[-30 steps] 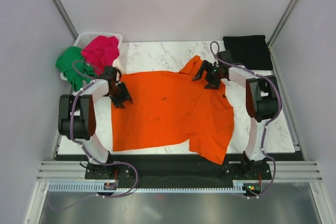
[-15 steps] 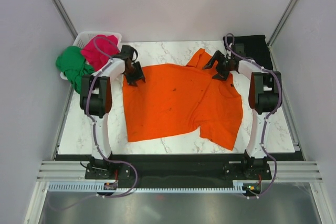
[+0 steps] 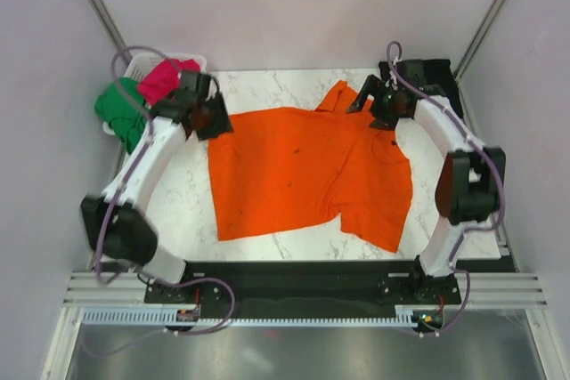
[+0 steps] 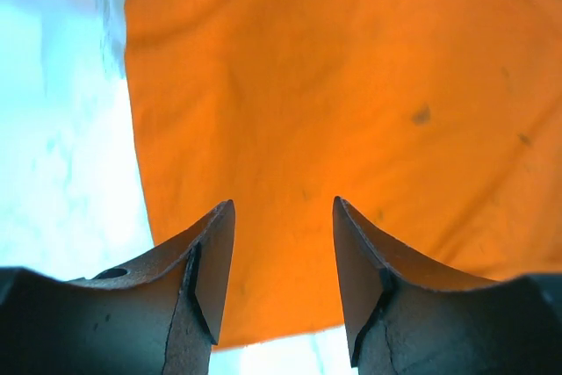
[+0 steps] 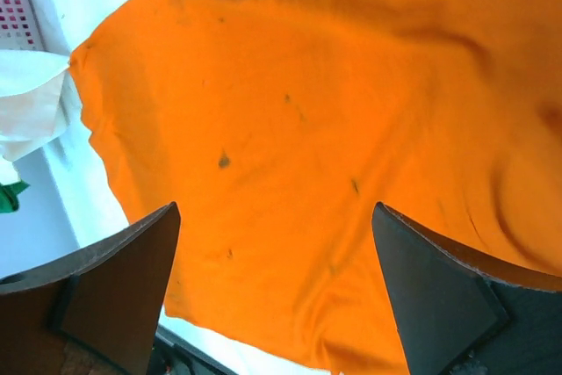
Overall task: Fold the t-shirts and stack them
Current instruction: Flatten the tshirt out
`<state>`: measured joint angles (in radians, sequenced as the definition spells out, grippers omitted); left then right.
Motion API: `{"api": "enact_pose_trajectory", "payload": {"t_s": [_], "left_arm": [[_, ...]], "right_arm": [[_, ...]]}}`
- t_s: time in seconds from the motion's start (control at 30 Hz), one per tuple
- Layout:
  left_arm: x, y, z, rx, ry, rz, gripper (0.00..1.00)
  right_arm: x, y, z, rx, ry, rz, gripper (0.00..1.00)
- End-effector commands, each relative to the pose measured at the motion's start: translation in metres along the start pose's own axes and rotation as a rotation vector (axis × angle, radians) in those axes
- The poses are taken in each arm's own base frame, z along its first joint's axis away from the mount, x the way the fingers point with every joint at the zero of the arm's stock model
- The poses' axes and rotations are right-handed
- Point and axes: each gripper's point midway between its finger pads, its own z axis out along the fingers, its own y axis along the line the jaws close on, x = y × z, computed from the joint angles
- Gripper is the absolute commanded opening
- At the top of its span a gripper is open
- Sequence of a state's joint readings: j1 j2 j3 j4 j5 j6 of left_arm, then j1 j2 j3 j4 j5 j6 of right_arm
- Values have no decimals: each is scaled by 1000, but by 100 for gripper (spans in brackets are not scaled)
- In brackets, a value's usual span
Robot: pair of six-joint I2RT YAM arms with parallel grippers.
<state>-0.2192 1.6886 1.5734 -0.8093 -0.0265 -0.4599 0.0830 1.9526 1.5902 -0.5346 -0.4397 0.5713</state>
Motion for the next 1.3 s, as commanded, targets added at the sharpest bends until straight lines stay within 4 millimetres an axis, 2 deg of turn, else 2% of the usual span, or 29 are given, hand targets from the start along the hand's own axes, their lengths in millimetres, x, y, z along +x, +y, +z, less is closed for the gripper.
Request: {"api": "enact_pose_trajectory", "payload": {"t_s": [0.0, 0.03, 0.07, 0.1, 0.13, 0.17, 0.2, 0.23, 0.27, 0.3, 0.4, 0.5, 0.57, 0.63, 0.67, 0.83, 1.03, 1.1, 1.17, 1.2, 1.27], "left_arm": [[54, 18, -50, -35, -2, -60, 56], [84, 29, -61, -30, 11, -75, 57], [102, 31, -65, -14, 32, -93, 57], [119, 33, -67, -8, 50, -106, 57], [151, 37, -64, -16, 101, -123, 57], [160, 38, -73, -2, 81, -132, 58], [177, 37, -76, -5, 109, -146, 58], [198, 46, -72, -37, 146, -150, 59], [205, 51, -74, -52, 146, -157, 60], [225, 58, -73, -87, 190, -177, 61], [249, 66, -72, -124, 221, -230, 60], [264, 81, -63, -180, 207, -305, 60], [260, 83, -57, -190, 165, -323, 60], [263, 87, -50, -216, 161, -340, 61], [261, 84, -45, -203, 148, -347, 61], [276, 92, -24, -241, 172, -356, 61], [275, 87, -9, -239, 185, -333, 58], [282, 91, -2, -264, 212, -325, 51], [280, 91, 3, -263, 199, -316, 42], [280, 92, 4, -262, 198, -312, 31], [279, 91, 5, -253, 191, -315, 21]], "right_arm": [[10, -21, -75, 255, -125, -20, 98], [28, -42, -80, 332, -106, -1, 98], [39, -42, -103, 361, -129, -5, 98], [46, -52, -113, 406, -151, -9, 98], [69, -72, -116, 463, -130, 11, 98], [75, -67, -138, 448, -188, 8, 98], [81, -72, -147, 462, -218, 23, 98], [101, -83, -147, 477, -208, 60, 98], [106, -75, -164, 433, -261, 70, 98], [115, -74, -166, 410, -258, 86, 98], [144, -76, -172, 380, -231, 111, 98], [165, -82, -170, 373, -205, 114, 98], [175, -87, -165, 367, -177, 119, 98], [185, -87, -161, 351, -142, 122, 98], [186, -88, -161, 352, -141, 122, 98], [184, -105, -168, 425, -190, 100, 98], [191, -112, -163, 444, -162, 118, 98], [192, -112, -162, 445, -158, 116, 98], [192, -114, -162, 451, -161, 117, 98], [193, -116, -163, 458, -160, 119, 98], [199, -125, -165, 502, -148, 127, 98]]}}
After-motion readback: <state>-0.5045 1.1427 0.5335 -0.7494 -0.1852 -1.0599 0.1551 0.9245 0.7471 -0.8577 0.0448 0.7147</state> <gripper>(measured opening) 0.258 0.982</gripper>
